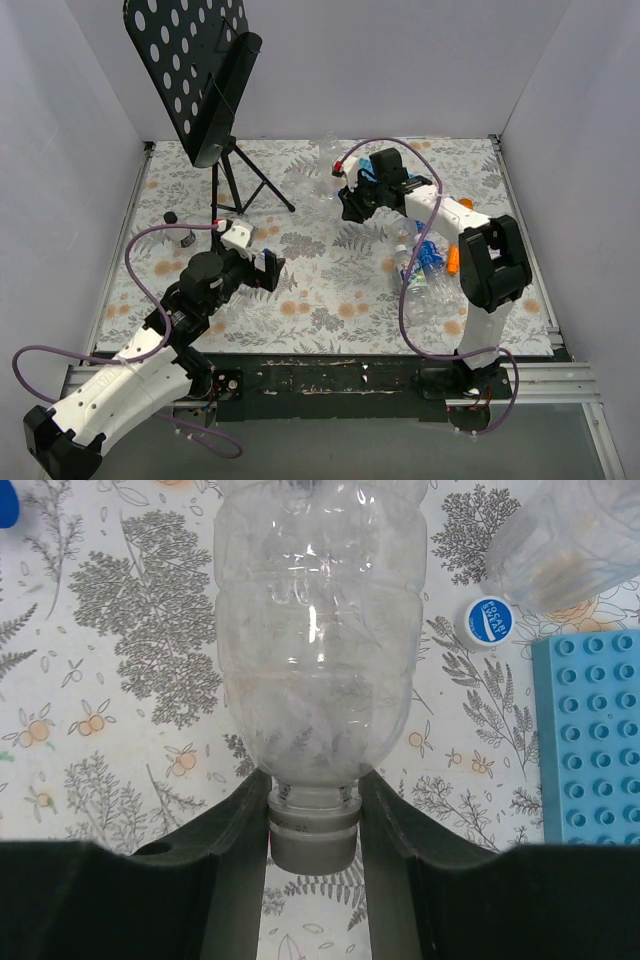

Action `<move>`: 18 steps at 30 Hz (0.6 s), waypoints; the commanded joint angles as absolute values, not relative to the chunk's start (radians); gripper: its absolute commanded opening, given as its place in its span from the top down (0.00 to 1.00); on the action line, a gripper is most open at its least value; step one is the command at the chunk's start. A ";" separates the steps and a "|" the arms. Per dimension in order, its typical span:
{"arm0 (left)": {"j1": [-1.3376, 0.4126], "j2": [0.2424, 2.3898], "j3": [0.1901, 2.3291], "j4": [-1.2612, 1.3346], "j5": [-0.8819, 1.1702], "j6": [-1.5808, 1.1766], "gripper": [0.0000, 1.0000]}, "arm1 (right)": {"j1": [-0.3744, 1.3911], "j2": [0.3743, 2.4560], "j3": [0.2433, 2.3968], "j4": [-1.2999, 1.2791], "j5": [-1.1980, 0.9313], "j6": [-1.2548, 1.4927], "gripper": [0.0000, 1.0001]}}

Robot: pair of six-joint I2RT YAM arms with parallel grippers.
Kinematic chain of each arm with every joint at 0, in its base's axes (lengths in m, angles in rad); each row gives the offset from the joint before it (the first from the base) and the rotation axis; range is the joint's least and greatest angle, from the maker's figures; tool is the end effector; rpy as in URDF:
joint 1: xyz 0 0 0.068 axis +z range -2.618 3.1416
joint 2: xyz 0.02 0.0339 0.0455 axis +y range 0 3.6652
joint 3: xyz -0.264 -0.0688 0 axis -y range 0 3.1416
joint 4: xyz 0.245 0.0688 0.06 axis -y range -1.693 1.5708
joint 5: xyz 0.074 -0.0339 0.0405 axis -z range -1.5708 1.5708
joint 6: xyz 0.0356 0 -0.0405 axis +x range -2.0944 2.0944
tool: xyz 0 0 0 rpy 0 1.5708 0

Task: Unscrew the bottle caps
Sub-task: Pick up the plastic bottle at the center of the board.

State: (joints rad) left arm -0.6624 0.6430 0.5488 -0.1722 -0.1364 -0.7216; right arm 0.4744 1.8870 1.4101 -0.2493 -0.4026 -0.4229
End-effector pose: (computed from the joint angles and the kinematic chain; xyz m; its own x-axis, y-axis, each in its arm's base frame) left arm 0.1321 -0.0969 0.2797 -0.4900 -0.4478 -0.7479 0.2426 0.7540 -0.6104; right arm 0.3736 0.2075 0.2344 -0.2592 -0.5576 -0.7886 -0.8633 0.4998 -0.0696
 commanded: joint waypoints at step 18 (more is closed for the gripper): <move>-0.632 0.555 0.594 -0.120 0.130 -1.027 0.02 | 0.480 1.290 0.973 -0.715 -0.647 -0.966 0.99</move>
